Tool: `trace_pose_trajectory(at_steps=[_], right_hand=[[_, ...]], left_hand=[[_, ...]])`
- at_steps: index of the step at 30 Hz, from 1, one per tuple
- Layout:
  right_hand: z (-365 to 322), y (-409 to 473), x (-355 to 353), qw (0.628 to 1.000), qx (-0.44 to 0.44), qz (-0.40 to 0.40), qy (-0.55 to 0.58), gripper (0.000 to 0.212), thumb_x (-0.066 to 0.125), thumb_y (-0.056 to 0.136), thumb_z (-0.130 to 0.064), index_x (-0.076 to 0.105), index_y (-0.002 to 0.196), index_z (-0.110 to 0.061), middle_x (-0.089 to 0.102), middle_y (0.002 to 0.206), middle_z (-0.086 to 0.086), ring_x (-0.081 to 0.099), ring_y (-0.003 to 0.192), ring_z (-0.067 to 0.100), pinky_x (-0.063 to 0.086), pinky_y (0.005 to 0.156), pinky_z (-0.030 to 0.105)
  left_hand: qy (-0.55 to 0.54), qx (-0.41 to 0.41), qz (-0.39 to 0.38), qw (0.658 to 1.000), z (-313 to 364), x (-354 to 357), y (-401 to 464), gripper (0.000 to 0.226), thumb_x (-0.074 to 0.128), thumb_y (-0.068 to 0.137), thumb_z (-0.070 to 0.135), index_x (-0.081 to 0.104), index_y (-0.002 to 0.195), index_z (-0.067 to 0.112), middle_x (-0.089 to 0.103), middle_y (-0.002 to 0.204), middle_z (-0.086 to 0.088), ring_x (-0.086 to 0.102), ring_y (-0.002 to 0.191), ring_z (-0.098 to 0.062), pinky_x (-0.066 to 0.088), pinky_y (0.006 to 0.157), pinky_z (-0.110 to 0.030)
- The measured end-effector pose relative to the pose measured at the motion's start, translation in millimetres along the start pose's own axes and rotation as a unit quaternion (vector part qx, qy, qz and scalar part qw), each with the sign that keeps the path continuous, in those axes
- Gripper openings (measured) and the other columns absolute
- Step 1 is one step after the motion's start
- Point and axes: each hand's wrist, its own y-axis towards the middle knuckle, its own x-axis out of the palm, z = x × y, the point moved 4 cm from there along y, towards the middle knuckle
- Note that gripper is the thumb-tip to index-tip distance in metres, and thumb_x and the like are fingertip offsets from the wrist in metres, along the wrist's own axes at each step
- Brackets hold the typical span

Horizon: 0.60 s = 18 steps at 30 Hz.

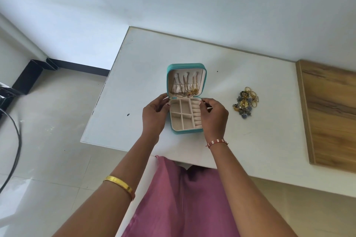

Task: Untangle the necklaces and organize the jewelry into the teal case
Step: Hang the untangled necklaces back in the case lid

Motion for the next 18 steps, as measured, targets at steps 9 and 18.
trace_pose_trajectory(at_steps=[9,18], right_hand=[[2.9,-11.2,-2.3,1.0,0.015,-0.014,0.006,0.026,0.058,0.089,-0.01,0.065,0.112,0.0,0.069,0.105,0.015,0.064,0.092,0.023,0.045,0.078,0.019],[-2.3,-20.4,-24.7,1.0,0.02,-0.011,0.011,0.027,0.058,0.089,-0.012,0.065,0.112,0.0,0.068,0.108,0.015,0.064,0.096,0.023,0.041,0.08,0.018]], left_hand=[[0.025,-0.001,0.016,1.0,-0.9,-7.2,-16.6,0.034,0.055,0.09,0.003,0.058,0.123,0.009,0.064,0.107,0.004,0.06,0.091,0.001,0.044,0.077,-0.001],[0.002,-0.015,0.097,0.995,-1.1,-13.8,-55.8,0.021,0.053,0.092,0.008,0.066,0.108,0.013,0.069,0.099,-0.005,0.063,0.092,-0.018,0.048,0.098,-0.041]])
